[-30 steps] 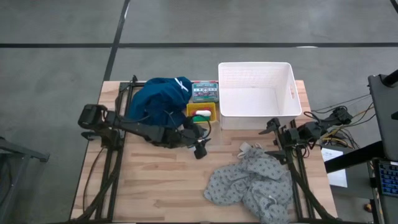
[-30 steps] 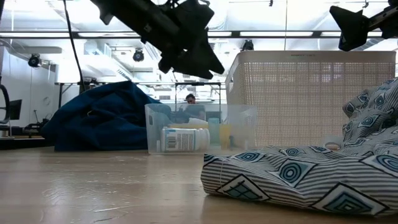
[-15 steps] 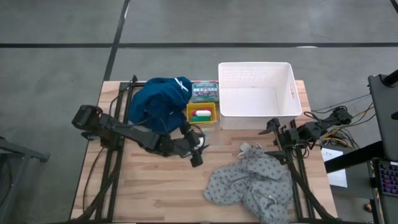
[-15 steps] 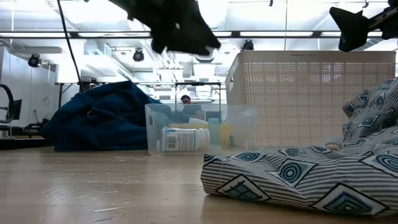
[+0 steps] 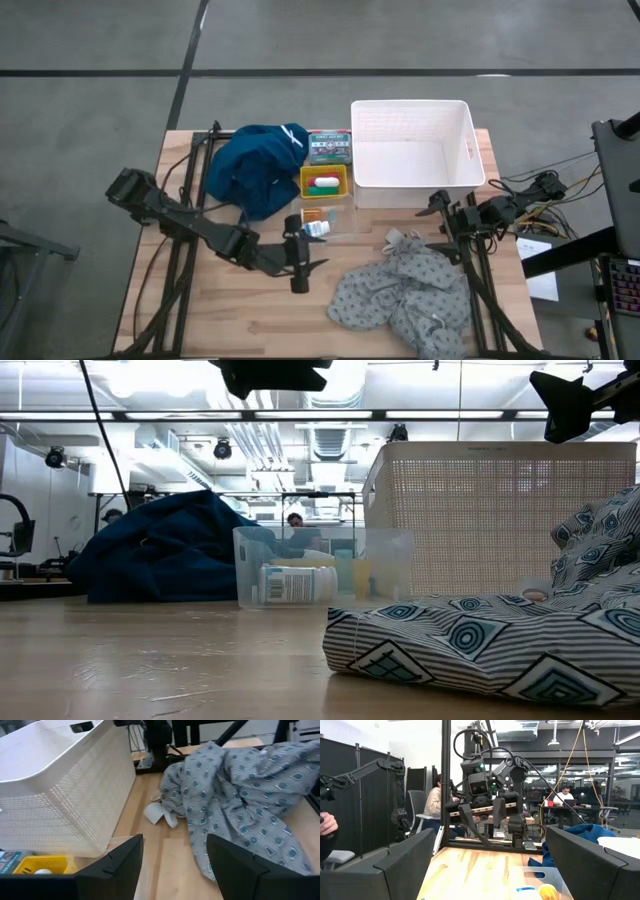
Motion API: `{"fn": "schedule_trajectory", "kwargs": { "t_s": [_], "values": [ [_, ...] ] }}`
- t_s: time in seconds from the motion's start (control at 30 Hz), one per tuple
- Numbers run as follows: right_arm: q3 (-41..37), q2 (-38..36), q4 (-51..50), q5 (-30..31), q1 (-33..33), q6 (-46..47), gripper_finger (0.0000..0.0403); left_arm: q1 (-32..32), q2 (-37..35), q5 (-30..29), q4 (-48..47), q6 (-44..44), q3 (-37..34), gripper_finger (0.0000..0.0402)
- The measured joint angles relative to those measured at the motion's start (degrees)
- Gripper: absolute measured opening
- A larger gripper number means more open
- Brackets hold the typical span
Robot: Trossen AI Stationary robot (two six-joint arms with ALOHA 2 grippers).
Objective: Pick & Place Medicine items
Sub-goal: Put the blue patient gown into the white bin
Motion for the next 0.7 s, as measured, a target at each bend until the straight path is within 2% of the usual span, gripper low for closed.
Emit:
{"fn": "schedule_trajectory", "kwargs": {
  "t_s": [0.33,0.57,0.7],
  "values": [
    [0.0,0.0,0.0,0.0,0.0,0.0,0.038,-1.7,-1.0,-0.2,-0.3,1.9,0.0,0.0225],
    [0.0,0.0,0.0,0.0,0.0,0.0,0.038,-0.8,-5.0,-0.8,-5.2,2.2,-0.1,0.0225],
    [0.0,0.0,0.0,0.0,0.0,0.0,0.038,1.0,-6.0,-3.0,-6.4,5.5,-0.3,0.0225]
  ]
}}
